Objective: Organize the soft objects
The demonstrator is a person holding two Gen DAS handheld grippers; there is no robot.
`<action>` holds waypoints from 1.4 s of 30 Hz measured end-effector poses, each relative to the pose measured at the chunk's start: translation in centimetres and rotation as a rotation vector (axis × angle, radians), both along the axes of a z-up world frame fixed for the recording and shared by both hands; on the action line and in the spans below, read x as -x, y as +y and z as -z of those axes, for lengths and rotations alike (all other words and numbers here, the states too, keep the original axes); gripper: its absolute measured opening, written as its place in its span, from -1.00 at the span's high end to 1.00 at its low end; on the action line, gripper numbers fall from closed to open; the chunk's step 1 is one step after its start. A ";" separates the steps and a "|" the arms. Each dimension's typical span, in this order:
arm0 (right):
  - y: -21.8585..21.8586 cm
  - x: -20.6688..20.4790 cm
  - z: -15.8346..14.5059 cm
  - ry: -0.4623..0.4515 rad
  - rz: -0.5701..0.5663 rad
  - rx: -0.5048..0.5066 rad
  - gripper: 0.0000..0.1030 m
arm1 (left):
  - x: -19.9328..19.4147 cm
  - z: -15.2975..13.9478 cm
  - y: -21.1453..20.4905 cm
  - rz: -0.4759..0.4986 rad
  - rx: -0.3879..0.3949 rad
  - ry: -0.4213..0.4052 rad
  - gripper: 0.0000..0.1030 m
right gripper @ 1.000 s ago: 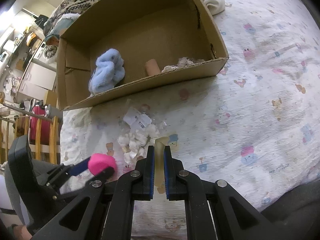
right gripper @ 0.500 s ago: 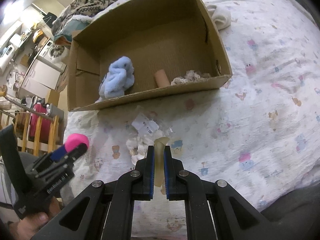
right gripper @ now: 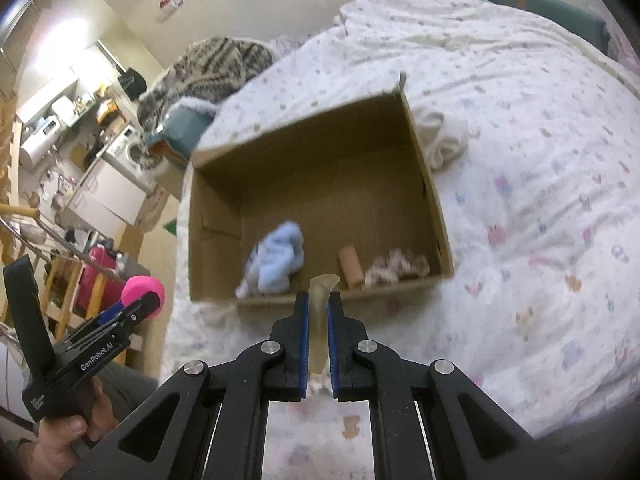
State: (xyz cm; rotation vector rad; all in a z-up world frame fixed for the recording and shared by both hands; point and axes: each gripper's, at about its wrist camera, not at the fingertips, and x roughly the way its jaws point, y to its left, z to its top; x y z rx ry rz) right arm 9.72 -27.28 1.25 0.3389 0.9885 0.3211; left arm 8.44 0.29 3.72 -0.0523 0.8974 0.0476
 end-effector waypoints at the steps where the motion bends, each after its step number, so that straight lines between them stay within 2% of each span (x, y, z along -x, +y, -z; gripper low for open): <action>1: -0.1 -0.3 -0.2 -0.006 0.007 0.003 0.81 | -0.3 -0.4 -0.1 0.008 -0.008 -0.013 0.12; 5: -0.5 -2.3 -0.5 -0.020 0.025 -0.003 0.81 | -2.0 -1.4 -0.5 0.035 -0.031 -0.045 0.12; 11: -0.7 -4.9 -0.2 -0.029 0.026 -0.015 0.81 | -4.8 -0.5 -0.7 0.059 -0.015 -0.047 0.12; 15: -1.0 -5.8 0.7 -0.025 0.033 -0.041 0.81 | -5.3 0.9 -0.5 0.081 0.081 -0.059 0.12; 18: -1.5 -6.0 2.0 0.007 0.043 -0.069 0.81 | -5.4 2.1 -1.1 0.085 0.042 -0.042 0.12; 21: -1.9 -6.1 2.8 0.034 0.050 -0.099 0.81 | -5.7 3.1 -1.1 0.086 0.039 -0.016 0.12; 27: -0.6 -6.4 3.9 0.064 0.018 -0.069 0.80 | -6.4 4.8 -0.5 0.062 0.099 0.053 0.19; 42: 1.6 -6.4 5.5 0.112 -0.041 0.005 0.80 | -5.9 5.3 -3.0 0.151 0.038 0.063 0.20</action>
